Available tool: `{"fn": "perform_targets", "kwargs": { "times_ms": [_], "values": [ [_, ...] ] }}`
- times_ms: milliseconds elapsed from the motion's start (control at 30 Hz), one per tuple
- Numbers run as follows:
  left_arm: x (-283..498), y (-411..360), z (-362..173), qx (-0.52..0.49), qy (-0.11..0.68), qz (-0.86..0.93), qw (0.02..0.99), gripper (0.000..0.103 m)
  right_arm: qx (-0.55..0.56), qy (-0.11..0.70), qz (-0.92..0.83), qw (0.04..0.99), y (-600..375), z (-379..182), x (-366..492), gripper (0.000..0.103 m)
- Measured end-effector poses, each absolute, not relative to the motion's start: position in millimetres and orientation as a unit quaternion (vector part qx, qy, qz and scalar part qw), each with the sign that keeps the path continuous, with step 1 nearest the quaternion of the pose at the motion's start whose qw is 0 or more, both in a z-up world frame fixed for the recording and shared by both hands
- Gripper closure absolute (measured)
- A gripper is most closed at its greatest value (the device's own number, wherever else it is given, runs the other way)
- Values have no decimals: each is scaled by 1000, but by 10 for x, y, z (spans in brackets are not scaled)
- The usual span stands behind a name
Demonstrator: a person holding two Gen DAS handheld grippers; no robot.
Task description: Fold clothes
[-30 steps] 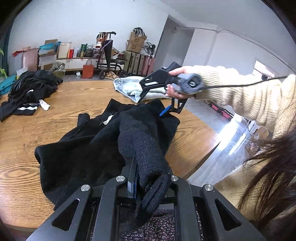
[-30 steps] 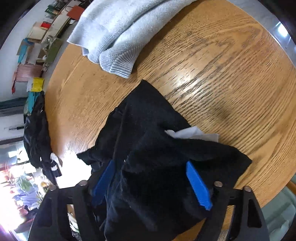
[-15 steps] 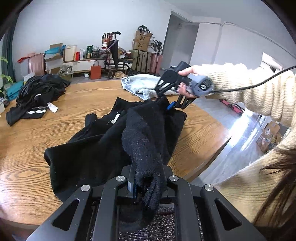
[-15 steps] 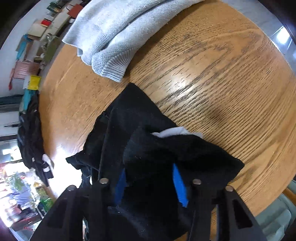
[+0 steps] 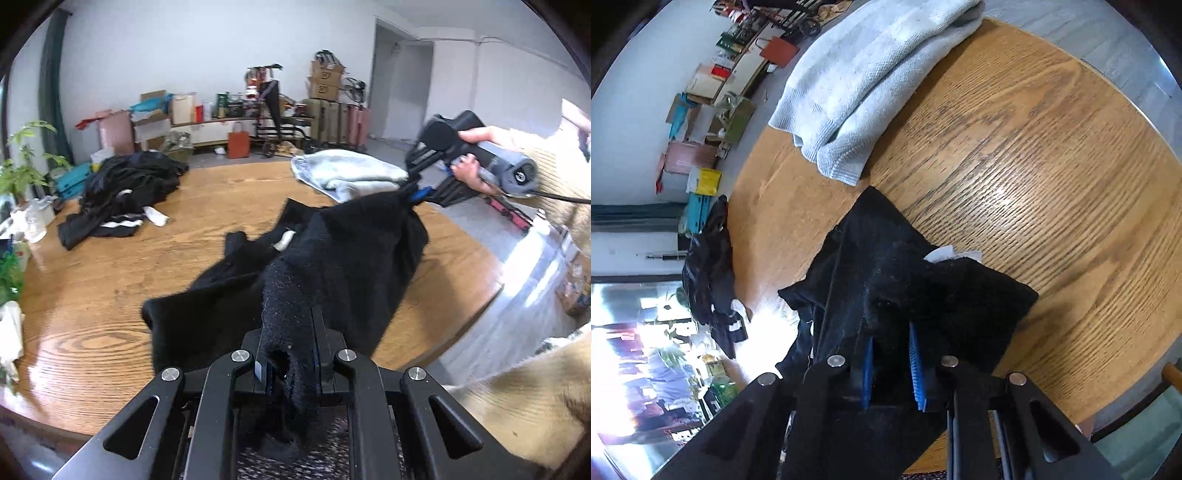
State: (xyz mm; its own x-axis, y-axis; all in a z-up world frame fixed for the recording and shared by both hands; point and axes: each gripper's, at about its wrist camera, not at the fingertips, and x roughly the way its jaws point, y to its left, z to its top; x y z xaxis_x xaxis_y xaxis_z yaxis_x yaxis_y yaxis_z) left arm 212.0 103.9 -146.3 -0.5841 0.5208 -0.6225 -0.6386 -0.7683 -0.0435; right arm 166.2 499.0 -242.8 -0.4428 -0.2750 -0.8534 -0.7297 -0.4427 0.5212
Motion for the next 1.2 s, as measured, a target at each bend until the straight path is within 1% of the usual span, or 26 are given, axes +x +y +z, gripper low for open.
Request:
{"fn": "perform_targets", "kwargs": {
  "times_ms": [133, 267, 333, 433, 533, 633, 667, 700, 733, 767, 833, 900, 933, 967, 1000, 1067, 1133, 1200],
  "values": [
    [2018, 1022, -1425, -314, 100, 902, 278, 88, -502, 488, 691, 181, 4965, -2367, 1598, 86],
    [1925, 985, -1390, -313, 94, 913, 246, 88, -507, 439, 714, 201, 4791, -2232, 1335, 86],
    [1893, 948, -1371, -312, 86, 914, 244, 88, -504, 416, 730, 199, 4697, -2152, 1196, 86],
    [1781, 860, -1353, -314, 65, 916, 241, 89, -494, 416, 741, 182, 4620, -2067, 1002, 87],
    [1656, 782, -1350, -316, 45, 917, 238, 89, -486, 407, 749, 194, 4611, -2046, 826, 88],
    [1464, 734, -1435, -332, 31, 916, 224, 89, -484, 415, 744, 201, 4666, -2143, 700, 88],
    [1421, 727, -1470, -338, 28, 914, 222, 89, -491, 410, 745, 191, 4670, -2175, 655, 86],
    [1381, 713, -1516, -345, 28, 912, 219, 89, -498, 403, 747, 179, 4667, -2200, 612, 82],
    [1341, 698, -1565, -351, 28, 911, 216, 89, -504, 380, 760, 159, 4629, -2194, 586, 72],
    [1309, 680, -1604, -357, 28, 909, 214, 89, -503, 354, 776, 141, 4576, -2162, 589, 67],
    [1259, 647, -1663, -365, 26, 906, 211, 89, -498, 297, 808, 108, 4495, -2051, 646, 61],
    [1199, 602, -1705, -372, 16, 902, 216, 89, -484, 260, 832, 74, 4503, -1937, 730, 51],
    [1165, 579, -1726, -376, 9, 900, 219, 89, -480, 243, 841, 53, 4525, -1888, 778, 45],
    [1131, 562, -1742, -380, 6, 899, 220, 89, -475, 227, 850, 31, 4547, -1840, 826, 34],
    [1098, 547, -1756, -382, 3, 898, 219, 89, -479, 203, 854, 8, 4571, -1830, 871, 31],
    [1024, 534, -1771, -386, 3, 896, 217, 89, -491, 142, 859, -29, 4609, -1853, 961, 31],
    [961, 529, -1770, -387, 6, 897, 212, 89, -502, 86, 860, -32, 4616, -1935, 1039, 31],
    [887, 532, -1770, -390, 12, 898, 202, 89, -518, 72, 851, -55, 4615, -2073, 1075, 30]
  ]
}}
